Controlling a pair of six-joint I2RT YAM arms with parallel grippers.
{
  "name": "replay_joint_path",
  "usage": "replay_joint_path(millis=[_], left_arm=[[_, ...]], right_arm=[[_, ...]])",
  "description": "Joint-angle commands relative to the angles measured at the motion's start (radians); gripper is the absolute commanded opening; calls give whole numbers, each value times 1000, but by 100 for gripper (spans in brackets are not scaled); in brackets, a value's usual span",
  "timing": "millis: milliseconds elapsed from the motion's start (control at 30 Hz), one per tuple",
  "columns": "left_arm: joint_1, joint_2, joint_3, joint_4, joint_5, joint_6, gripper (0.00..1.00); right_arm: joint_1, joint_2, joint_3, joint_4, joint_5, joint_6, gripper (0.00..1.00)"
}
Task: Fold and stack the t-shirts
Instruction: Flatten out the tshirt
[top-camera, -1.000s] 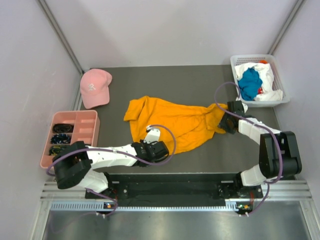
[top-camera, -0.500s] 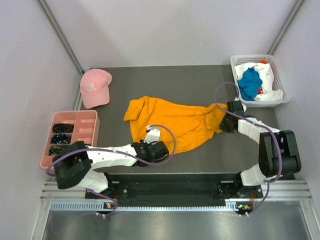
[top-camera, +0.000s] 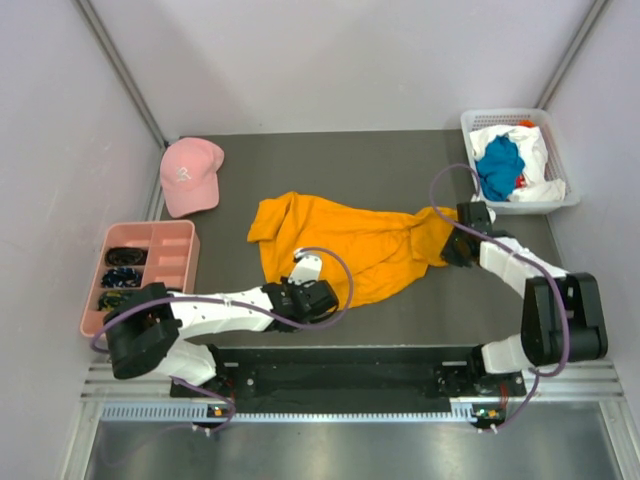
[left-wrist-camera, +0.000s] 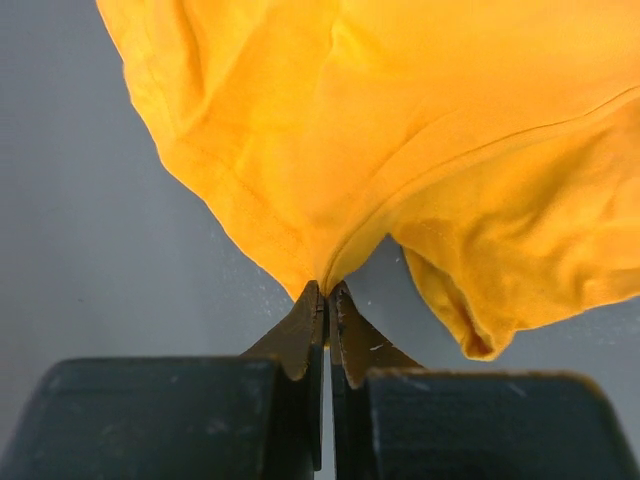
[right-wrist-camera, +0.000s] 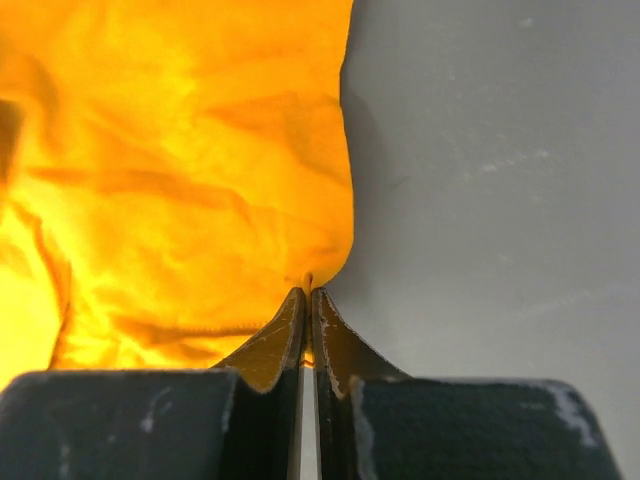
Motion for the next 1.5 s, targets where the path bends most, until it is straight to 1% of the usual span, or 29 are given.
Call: replay_joint_path(millis=[0,133,167,233,267,300,400,567,733,867,967,1267,1367,1400,1467], left_arm=[[7,-51,140,-24,-71,69,0],[19,-50,259,-50,-120,130,0],[24,-53,290,-35,-129,161,0],[27,-55,307,5,-175,204,0],[36,-53,315,29,-192,262,0],[42,-45,327,46,-229,284,0],[76,-44,393,25,-296,339,0],[151,-123,436,48,-323,433,0],[212,-220,479,21,-375,495,0],[228,-288,508,20,-417,555,0],[235,-315,545,5,-456,598,0],[235,-364,666,-19,-500,698,0],[237,-366,697,49,-513,788,0],[237,-364,701,110,-522,854,0],[237,-351,711,178,-530,919,0]], right_arm=[[-8,-137,129,-112,70,-41,0],[-7,-179,273,-207,114,-76,0],[-7,-185,327,-218,118,-81,0],[-8,-199,373,-247,133,-90,0],[-7,-202,419,-255,135,-96,0],[-7,-207,444,-279,138,-99,0],[-7,-211,534,-309,162,-113,0],[-8,-226,665,-373,219,-145,0],[-10,-253,722,-401,265,-168,0],[-10,-274,757,-425,282,-182,0],[-10,-285,775,-441,286,-190,0],[-11,-323,829,-467,309,-230,0],[-10,-282,875,-465,259,-234,0],[-11,-270,889,-462,241,-233,0],[-10,-231,932,-450,221,-233,0]])
